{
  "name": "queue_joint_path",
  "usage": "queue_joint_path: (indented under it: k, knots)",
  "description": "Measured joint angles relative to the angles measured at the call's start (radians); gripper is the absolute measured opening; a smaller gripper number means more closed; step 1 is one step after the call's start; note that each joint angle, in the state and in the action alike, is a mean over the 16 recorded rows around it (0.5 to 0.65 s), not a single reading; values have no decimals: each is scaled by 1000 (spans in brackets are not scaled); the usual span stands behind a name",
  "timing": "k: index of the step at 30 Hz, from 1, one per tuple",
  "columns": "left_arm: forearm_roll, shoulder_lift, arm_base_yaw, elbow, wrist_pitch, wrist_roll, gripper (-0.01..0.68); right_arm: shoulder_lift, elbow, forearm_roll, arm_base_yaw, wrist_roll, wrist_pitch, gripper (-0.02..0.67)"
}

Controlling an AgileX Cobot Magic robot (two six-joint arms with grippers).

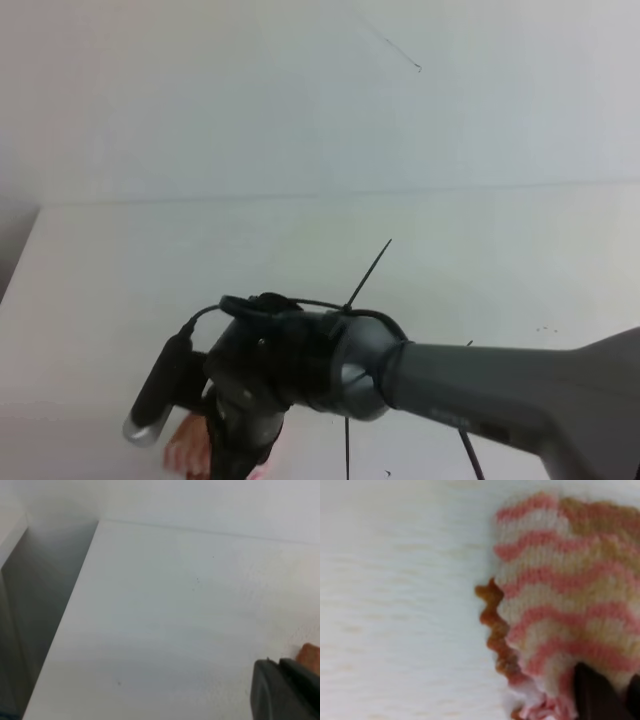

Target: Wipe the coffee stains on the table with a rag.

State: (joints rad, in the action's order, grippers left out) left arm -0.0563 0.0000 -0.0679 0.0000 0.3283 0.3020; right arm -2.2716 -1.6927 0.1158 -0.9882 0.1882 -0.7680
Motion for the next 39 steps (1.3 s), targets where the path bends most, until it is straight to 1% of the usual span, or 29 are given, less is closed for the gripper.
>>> queue_joint_path:
  k: [4,7,10,12,15,18,23,27,31,33,35,37,39]
  knots:
    - [0,0,0,0,0,0,-3,17,35,-73,-64,66,-7,30]
    - [0,0,0,0,0,0,-3,46,92,-107,-91,87,11,30]
    - [0,0,0,0,0,0,-3,82,157,-110,-92,77,34,30]
    - [0,0,0,0,0,0,-3,107,199,-95,-75,57,50,30]
    - [0,0,0,0,0,0,-3,142,257,-61,-21,12,76,30]
    - [0,0,0,0,0,0,-3,170,301,-22,68,-45,102,30]
    - [0,0,0,0,0,0,-3,193,331,29,278,-138,98,30]
    - [0,0,0,0,0,0,-3,196,337,36,451,-180,67,30]
    - [0,0,0,0,0,0,-3,198,342,24,570,-197,37,30]
    - [0,0,0,0,0,0,-3,199,343,12,599,-194,27,30]
    - [0,0,0,0,0,0,-3,200,344,-4,605,-185,21,30]
    - [0,0,0,0,0,0,-3,200,345,-19,588,-173,23,30]
    - [0,0,0,0,0,0,-3,200,345,-35,550,-161,35,30]
